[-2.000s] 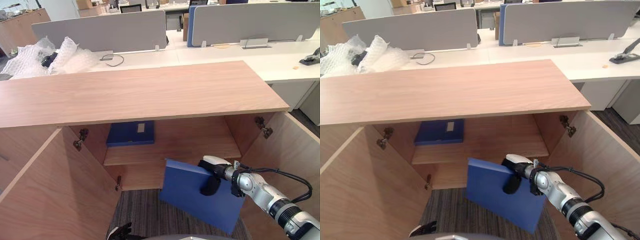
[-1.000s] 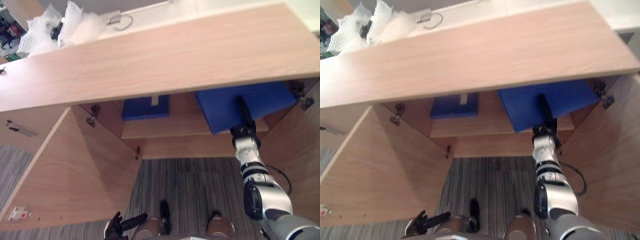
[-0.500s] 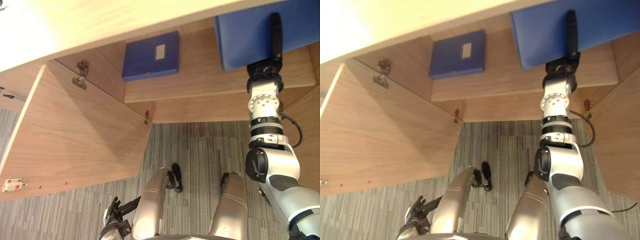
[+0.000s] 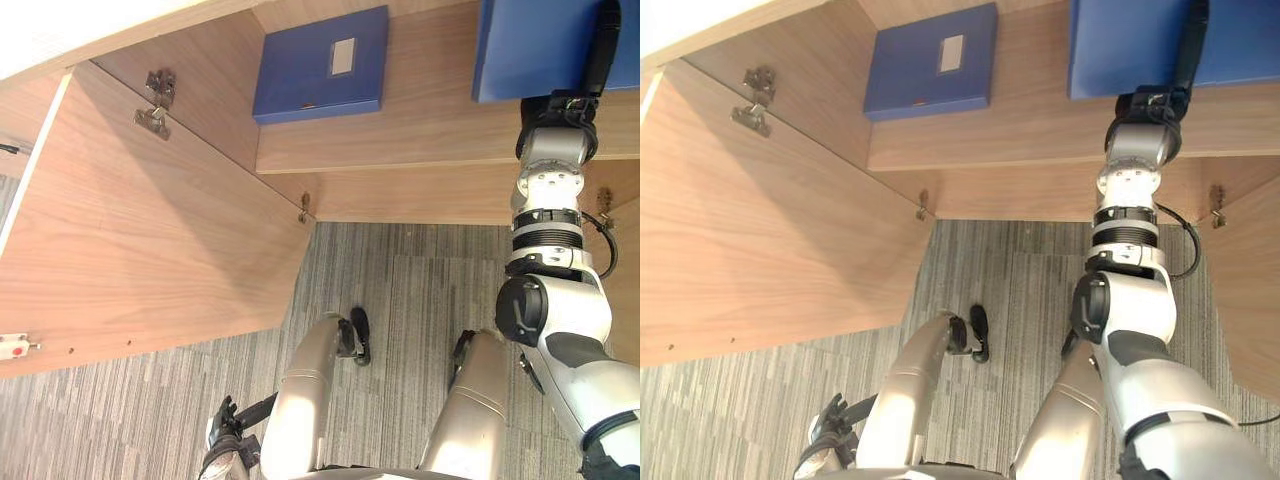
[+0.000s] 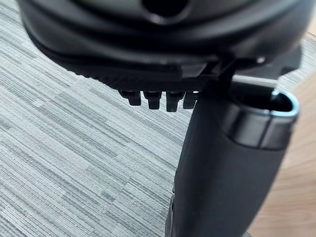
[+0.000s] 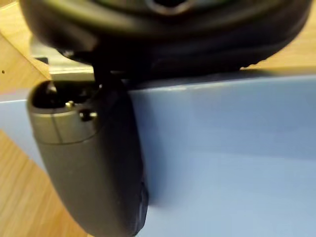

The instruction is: Walk over to the cabinet, pick up the folder, carry it to the office cabinet, place the folder inside the office cabinet, then close the office cabinet door

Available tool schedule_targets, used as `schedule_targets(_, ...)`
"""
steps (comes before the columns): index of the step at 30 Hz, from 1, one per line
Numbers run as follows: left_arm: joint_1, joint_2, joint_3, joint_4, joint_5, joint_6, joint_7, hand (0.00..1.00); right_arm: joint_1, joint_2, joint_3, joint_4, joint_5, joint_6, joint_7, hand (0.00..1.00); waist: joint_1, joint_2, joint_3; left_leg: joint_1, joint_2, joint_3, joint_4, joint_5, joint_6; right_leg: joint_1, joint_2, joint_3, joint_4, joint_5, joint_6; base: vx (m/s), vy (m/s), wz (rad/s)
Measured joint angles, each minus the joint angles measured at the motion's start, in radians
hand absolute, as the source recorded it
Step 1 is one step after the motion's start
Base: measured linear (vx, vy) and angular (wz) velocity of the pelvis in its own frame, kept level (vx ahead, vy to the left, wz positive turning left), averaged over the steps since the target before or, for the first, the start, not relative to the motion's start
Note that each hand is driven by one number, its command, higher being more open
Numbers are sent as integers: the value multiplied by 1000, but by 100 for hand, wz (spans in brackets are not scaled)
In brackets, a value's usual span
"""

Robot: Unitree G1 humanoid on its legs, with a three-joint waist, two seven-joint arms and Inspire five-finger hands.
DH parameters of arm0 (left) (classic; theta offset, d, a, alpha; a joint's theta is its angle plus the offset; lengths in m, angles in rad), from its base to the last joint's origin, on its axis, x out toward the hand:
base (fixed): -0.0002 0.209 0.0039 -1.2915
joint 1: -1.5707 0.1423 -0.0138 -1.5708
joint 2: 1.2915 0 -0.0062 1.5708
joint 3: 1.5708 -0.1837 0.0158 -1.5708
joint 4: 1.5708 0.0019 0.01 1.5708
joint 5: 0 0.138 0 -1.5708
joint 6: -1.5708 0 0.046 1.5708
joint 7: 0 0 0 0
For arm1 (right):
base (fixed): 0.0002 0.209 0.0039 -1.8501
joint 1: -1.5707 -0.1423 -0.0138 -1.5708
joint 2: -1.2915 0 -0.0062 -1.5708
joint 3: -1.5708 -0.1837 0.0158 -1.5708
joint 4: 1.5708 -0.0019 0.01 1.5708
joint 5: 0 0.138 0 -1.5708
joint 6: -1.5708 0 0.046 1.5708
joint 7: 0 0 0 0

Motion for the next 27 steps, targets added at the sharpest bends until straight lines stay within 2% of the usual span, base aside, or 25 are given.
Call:
schedule_targets(16, -14, -11, 1, 5, -1, -1, 24, 100, -20, 39, -54, 55, 2, -1, -76, 0, 5, 0, 0, -22, -31, -16, -5, 2, 3, -1, -31, -15, -3, -7, 8, 25, -12, 7)
schedule_targets(27, -36, -12, 1, 27, -1, -1, 40, 100, -19, 37, -76, 73, -9, 13, -87, 0, 6, 1, -1, -44, -35, -16, -3, 3, 5, -25, -34, -12, 5, -8, 8, 18, -12, 2)
